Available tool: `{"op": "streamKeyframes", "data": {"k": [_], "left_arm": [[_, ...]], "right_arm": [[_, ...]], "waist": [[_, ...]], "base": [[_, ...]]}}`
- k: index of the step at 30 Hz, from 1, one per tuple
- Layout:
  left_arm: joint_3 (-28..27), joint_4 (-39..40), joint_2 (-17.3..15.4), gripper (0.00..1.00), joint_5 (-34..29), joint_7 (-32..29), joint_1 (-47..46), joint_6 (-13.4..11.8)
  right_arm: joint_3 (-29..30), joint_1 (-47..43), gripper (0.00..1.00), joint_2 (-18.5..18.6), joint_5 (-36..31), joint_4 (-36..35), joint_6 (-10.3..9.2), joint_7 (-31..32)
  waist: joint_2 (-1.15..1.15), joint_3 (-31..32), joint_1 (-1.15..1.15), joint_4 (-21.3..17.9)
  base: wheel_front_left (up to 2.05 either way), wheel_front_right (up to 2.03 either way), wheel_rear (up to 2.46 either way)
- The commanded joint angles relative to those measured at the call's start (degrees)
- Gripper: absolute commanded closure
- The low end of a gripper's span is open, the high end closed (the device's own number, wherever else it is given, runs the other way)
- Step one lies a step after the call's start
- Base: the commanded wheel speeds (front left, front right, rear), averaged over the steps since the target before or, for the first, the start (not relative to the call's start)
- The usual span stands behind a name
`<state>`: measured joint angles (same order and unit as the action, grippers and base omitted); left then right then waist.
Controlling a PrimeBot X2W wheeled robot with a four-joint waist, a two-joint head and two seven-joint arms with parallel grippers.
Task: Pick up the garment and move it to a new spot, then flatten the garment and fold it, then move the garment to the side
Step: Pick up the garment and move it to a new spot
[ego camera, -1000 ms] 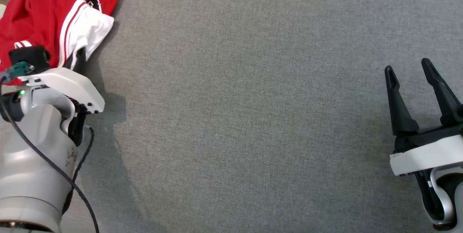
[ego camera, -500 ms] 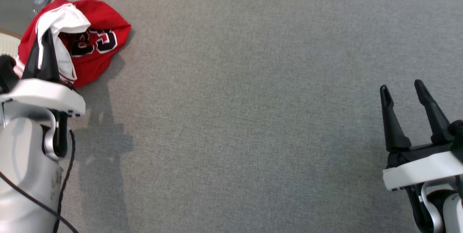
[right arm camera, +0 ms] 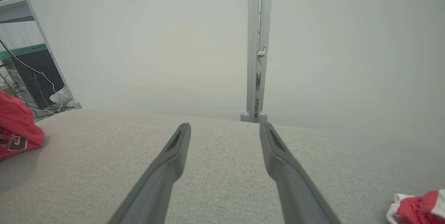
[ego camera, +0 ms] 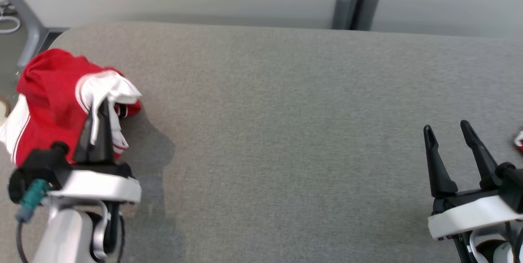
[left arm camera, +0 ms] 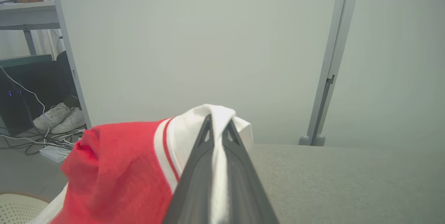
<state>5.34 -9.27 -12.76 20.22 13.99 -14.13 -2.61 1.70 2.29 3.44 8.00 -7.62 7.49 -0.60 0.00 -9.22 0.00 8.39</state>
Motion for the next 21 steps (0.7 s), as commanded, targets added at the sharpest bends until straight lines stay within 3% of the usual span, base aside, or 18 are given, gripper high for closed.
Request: {"op": "streamKeyframes", "data": {"k": [1,10,21], "left_arm": [[0.3,2.0,0.1,1.0,0.0,-0.7,1.9,-0.5],[5.1,10.9,2.3,1.0,-0.3,-4.2,8.2,-0.5],[14.6,16.7,4.3,1.0,-2.4,-8.6,5.5,3.4]], "right_arm": [[0.1,-1.0,0.0,-0.1,0.0,-0.2,0.02,-0.5],[1.6,-3.2,0.0,-0.3,0.8,-1.6,0.02,-0.2],[0.9,-2.7,0.0,-0.4,3.6,-1.2,0.02,-1.4]], "waist": [[0.0,2.2,0.0,-2.3],[0.0,3.4,0.0,-6.9],[0.0,1.7,0.0,-15.7]], "base": [[0.0,0.0,0.0],[0.0,0.0,0.0],[0.0,0.0,0.0]]}}
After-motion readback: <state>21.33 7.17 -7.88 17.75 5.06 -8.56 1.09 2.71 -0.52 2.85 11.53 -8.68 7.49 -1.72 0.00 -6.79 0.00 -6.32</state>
